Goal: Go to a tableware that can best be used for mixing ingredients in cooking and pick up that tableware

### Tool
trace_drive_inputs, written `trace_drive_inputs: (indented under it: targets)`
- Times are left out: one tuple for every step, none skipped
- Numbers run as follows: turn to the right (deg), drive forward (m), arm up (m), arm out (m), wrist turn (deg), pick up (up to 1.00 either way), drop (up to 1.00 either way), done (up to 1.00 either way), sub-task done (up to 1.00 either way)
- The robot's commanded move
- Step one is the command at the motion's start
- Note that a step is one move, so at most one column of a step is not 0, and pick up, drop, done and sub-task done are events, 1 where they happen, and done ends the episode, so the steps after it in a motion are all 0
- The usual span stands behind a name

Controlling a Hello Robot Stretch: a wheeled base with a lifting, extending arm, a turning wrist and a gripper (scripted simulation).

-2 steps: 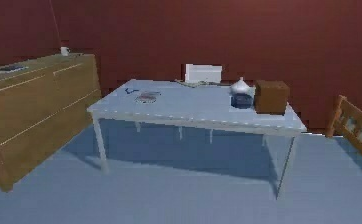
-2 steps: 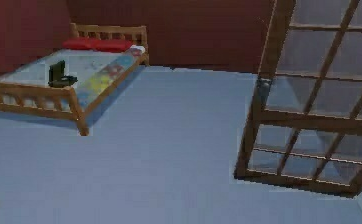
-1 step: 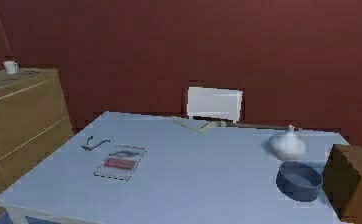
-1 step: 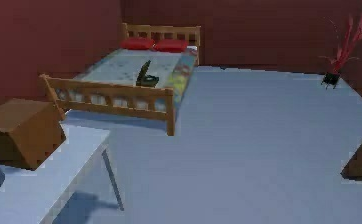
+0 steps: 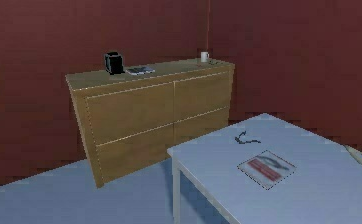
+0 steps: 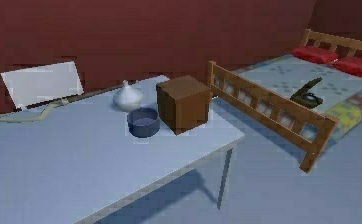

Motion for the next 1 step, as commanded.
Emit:
trace_drive_inputs:
  targets:
    - [0.0,0.0,0.5,0.0,0.0,0.0,0.0,0.0,0.0]
